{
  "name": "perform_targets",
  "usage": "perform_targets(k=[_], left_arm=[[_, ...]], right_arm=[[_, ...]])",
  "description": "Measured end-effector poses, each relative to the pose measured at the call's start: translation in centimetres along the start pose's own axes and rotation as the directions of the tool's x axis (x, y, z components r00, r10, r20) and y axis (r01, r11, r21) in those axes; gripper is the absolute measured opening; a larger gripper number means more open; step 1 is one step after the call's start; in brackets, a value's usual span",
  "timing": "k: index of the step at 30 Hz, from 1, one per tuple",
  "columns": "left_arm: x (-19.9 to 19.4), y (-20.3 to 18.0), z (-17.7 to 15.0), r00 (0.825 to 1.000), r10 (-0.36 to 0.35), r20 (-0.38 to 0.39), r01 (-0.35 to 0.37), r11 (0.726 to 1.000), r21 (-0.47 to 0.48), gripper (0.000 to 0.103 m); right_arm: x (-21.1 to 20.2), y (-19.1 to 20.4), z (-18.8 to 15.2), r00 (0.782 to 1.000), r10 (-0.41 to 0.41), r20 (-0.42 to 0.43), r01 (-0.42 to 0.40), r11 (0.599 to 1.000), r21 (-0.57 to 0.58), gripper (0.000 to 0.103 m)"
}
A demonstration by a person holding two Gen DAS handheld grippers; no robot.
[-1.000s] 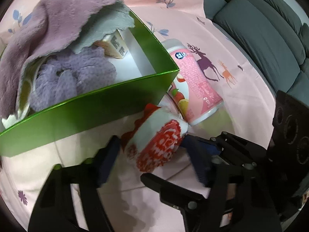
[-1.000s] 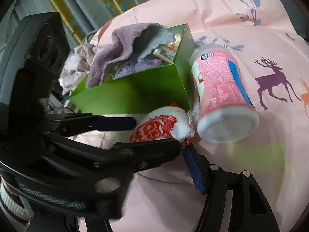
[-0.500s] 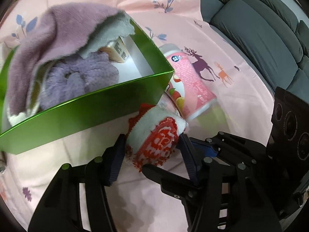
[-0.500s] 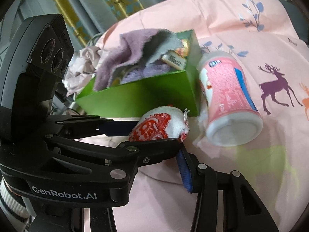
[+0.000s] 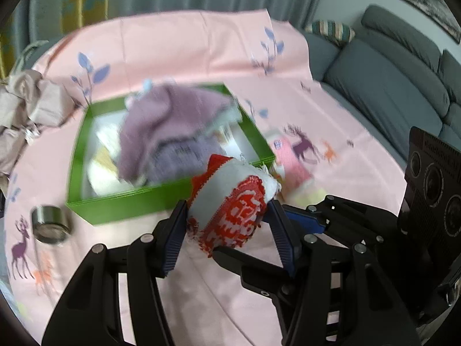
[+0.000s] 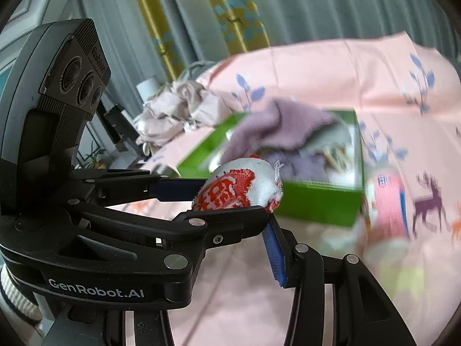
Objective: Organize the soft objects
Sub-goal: 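Lift the patterned ball with both tools and carry it over the green box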
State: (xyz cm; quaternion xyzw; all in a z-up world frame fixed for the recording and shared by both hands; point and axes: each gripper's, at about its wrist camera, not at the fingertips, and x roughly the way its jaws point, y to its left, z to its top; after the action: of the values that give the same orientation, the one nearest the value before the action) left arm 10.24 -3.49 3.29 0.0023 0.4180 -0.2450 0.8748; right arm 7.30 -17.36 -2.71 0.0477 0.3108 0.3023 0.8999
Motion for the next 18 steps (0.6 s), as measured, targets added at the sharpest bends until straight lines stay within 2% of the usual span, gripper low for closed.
perform_targets(k=[10,18], left_arm=[[-3.1,3.2,4.8,0.992,0.011,0.127,-0.005,0.999,-0.045,0.055],[-2.5,6.1,7.2,0.989,0.0,0.148,0.012,0.996,-0.085,0.055]], right_arm=[[0.4,2.1,6.5,0.998,-0.011,0.067,0.018,0.994,-0.111,0.048],[2.7,2.5,9.7,0.996,-0.019,0.09,0.032,0.989,-0.147,0.048]])
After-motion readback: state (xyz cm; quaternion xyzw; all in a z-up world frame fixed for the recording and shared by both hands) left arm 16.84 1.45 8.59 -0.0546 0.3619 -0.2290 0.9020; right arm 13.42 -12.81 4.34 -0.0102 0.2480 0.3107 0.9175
